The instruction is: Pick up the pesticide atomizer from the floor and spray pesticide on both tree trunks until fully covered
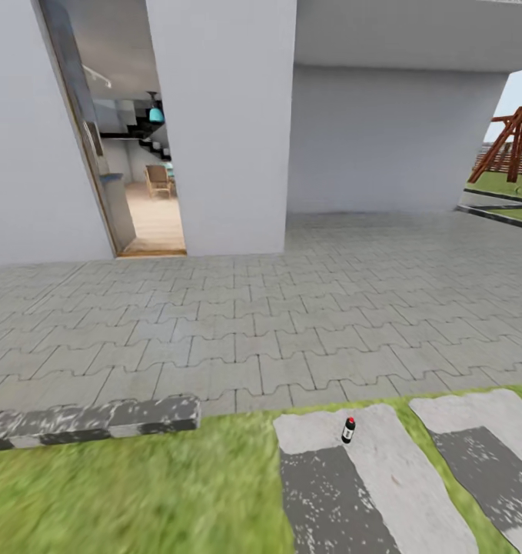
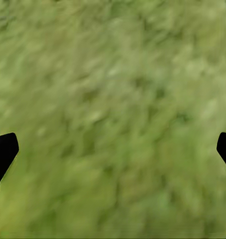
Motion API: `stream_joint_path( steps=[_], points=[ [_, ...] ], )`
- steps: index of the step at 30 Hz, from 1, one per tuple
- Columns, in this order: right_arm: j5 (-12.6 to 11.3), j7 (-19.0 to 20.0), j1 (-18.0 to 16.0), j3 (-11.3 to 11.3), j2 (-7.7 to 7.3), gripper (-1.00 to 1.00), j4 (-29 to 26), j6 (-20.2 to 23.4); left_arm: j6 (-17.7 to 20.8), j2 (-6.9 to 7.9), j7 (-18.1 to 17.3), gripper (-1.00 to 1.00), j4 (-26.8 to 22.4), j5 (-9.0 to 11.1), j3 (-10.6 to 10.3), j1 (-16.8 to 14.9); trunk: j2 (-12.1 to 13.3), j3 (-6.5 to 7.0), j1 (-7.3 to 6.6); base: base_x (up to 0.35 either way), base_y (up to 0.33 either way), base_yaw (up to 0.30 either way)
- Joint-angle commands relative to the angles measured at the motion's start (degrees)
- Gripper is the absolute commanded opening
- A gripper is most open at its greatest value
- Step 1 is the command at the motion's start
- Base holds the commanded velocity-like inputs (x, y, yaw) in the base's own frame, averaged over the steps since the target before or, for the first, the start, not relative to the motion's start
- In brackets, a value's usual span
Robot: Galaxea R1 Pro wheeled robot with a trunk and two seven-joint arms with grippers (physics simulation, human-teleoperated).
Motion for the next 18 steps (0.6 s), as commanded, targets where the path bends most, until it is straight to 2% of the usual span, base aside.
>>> stream_joint_path(
  steps=[1,11,18],
  points=[
    [0.0,0.0,0.0,0.0,0.0,1.0,0.0,-0.2,-0.2,0.02,0.0,1.0,0.0,0.6,-0.2,0.0,0.0,-0.05,0.02,0.298,0.217,-0.035],
    [0.0,0.0,0.0,-0.1,0.0,1.0,0.0,-0.2,-0.2,0.02,0.0,1.0,0.0,0.6,-0.2,0.0,0.0,-0.05,0.02,0.288,0.228,-0.013],
    [0.0,0.0,0.0,-0.1,0.0,1.0,0.0,-0.2,-0.2,0.02,0.0,1.0,0.0,0.6,-0.1,0.0,0.0,-0.05,0.02,0.283,0.234,-0.174]
  ],
)
